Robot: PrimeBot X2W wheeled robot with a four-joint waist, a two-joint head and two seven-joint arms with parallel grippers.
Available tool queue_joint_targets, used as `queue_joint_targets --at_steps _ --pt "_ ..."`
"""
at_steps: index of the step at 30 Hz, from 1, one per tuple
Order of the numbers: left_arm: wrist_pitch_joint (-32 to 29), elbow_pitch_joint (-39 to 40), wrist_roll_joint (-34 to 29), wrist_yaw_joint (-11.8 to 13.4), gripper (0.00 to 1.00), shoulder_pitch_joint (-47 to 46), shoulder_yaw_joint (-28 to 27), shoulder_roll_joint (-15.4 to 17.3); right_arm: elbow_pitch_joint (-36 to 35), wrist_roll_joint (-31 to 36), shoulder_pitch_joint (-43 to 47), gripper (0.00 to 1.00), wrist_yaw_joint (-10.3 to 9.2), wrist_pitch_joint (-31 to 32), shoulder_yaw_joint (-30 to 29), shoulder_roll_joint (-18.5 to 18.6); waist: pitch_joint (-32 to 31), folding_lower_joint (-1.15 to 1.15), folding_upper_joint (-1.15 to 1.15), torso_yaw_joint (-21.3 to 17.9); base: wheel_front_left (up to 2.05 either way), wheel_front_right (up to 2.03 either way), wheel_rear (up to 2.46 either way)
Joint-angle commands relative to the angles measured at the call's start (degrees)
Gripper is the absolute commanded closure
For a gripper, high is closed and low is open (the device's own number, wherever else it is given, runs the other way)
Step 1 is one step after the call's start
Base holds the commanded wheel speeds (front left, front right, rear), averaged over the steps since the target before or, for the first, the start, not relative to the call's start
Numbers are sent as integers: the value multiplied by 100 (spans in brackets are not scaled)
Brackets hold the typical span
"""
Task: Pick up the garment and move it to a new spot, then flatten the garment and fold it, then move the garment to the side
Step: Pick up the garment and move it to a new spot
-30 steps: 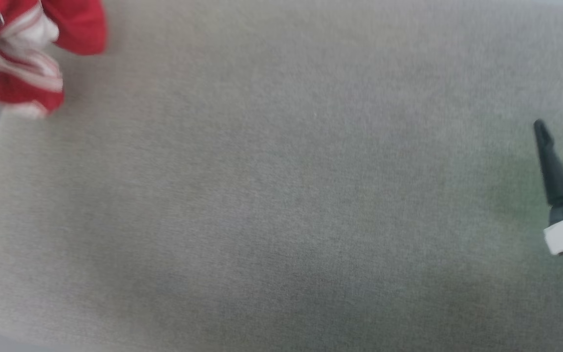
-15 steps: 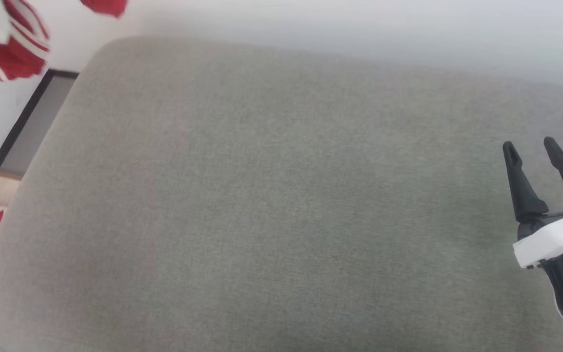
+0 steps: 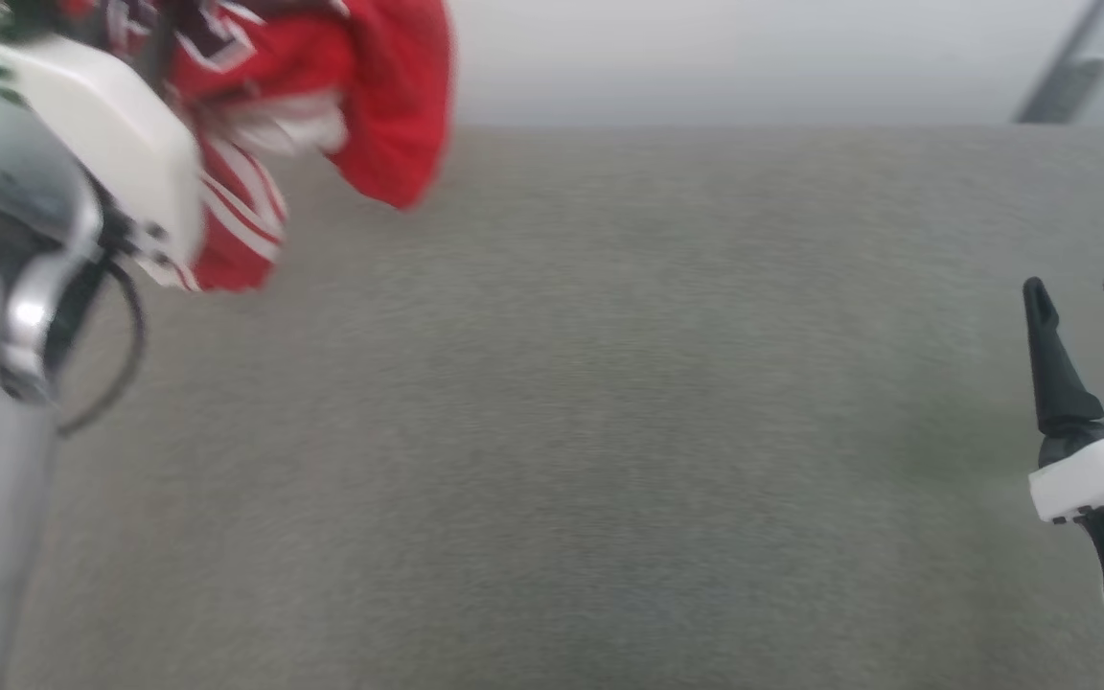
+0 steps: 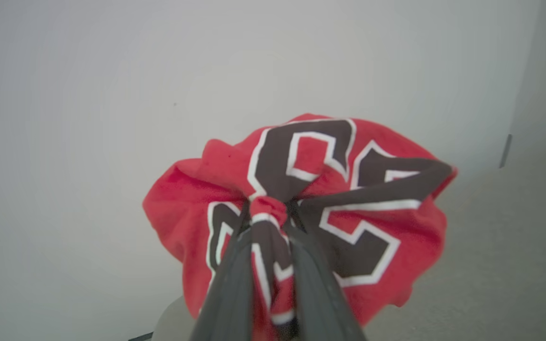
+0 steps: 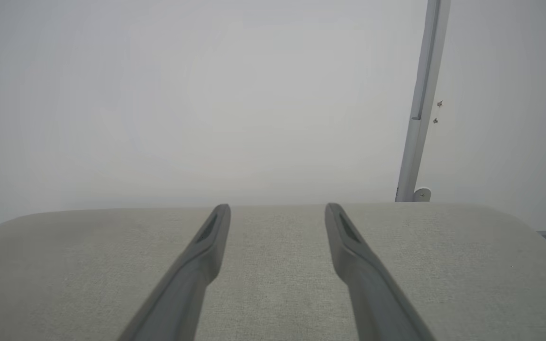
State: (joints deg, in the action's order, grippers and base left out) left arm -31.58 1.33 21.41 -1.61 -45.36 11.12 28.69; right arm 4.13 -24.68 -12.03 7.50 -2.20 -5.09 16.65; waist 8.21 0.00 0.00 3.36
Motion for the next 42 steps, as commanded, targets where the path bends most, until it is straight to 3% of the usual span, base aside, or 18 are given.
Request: queue_joint_targets --at_steps 1,8,14,32,34,35,36,37,42 --pt "-79 189 34 71 100 137 44 -37 36 22 -22 0 -1 -61 -23 -20 51 0 0 -405 0 0 0" --pt "-393 649 46 208 100 546 417 -306 223 -24 -65 0 -1 -219 -65 -117 159 0 0 -1021 0 0 0" --pt "-667 412 84 179 100 937 940 -584 403 -88 -107 0 -1 -378 -6 -220 329 0 0 -1394 0 0 0" --pt "-319 -2386 96 -277 100 1353 1981 -1176 1053 -358 -500 0 -1 -812 761 -257 654 0 0 -1771 0 0 0" --pt "-249 -2641 71 -298 65 1333 2036 -1219 1116 -377 -528 0 -1 -843 816 -242 643 0 0 -1752 0 0 0" --pt "-212 -2753 81 -316 54 1317 2061 -1244 1140 -390 -538 0 -2 -853 841 -234 626 0 0 -1735 0 0 0" --pt "-179 -2858 124 -332 20 1305 2078 -1282 1170 -399 -540 0 -1 -867 854 -220 604 0 0 -1710 0 0 0" --pt "-156 -2934 215 -367 0 1311 2074 -1329 1190 -410 -537 0 -2 -866 869 -208 575 0 0 -1681 0 0 0" --pt "173 -2952 445 -456 0 1139 1979 -1371 1244 -404 -417 0 -1 -901 890 -125 332 0 0 -1428 0 0 0"
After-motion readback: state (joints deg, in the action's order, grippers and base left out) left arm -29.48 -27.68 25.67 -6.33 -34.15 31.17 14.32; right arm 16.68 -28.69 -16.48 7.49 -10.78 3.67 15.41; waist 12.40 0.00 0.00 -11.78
